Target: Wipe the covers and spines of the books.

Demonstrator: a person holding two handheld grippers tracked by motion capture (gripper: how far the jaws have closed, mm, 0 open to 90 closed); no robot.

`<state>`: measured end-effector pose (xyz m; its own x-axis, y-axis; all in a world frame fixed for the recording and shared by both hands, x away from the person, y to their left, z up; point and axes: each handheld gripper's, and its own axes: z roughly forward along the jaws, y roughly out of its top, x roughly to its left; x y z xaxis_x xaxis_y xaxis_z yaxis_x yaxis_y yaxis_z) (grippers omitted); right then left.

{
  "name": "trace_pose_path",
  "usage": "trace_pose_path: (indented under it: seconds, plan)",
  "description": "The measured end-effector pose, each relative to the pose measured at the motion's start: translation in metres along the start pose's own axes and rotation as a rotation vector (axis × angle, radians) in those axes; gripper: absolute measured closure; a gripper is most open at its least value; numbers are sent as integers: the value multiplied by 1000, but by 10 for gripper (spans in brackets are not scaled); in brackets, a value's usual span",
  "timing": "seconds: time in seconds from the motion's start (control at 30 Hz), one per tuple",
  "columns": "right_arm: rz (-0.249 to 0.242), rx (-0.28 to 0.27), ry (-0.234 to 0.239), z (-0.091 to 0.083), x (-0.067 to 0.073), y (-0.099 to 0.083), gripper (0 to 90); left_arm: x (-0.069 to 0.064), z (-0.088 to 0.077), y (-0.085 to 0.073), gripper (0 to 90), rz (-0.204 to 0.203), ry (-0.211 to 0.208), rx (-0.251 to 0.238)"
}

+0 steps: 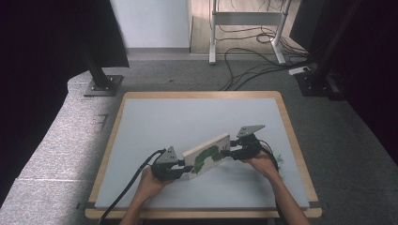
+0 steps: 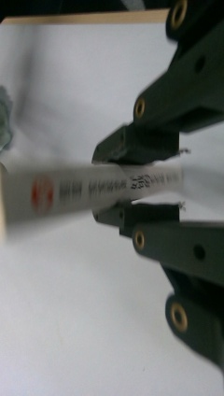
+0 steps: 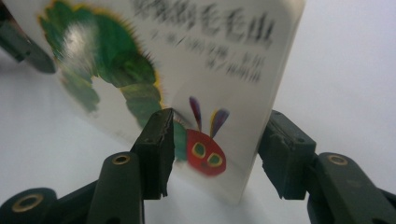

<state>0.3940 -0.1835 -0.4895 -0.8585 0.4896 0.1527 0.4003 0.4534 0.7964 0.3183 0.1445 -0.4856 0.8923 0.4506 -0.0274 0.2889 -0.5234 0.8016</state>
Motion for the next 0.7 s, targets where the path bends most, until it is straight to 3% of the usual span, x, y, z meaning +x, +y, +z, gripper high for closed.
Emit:
trace_pose_path:
  seconds: [0.03,0.07,0.33,0.43,0.47,0.7]
  plan:
    - [-16,-2,-3,-1,1,0,469,-1,0,1,741,10,29,8]
    - [-37,-5,-17,-1,3,0,470,0,0,1,742,11,28,11]
    - [-56,-64,-65,5,5,9,455,5,-7,1,743,29,90,-16]
    - [-60,-60,-73,8,5,13,451,9,-4,-4,741,32,93,-3]
    - [-64,-41,-77,11,5,12,446,10,-3,-6,740,22,86,-22]
    - [-26,-57,-79,14,3,7,432,14,-2,-7,740,2,65,-33]
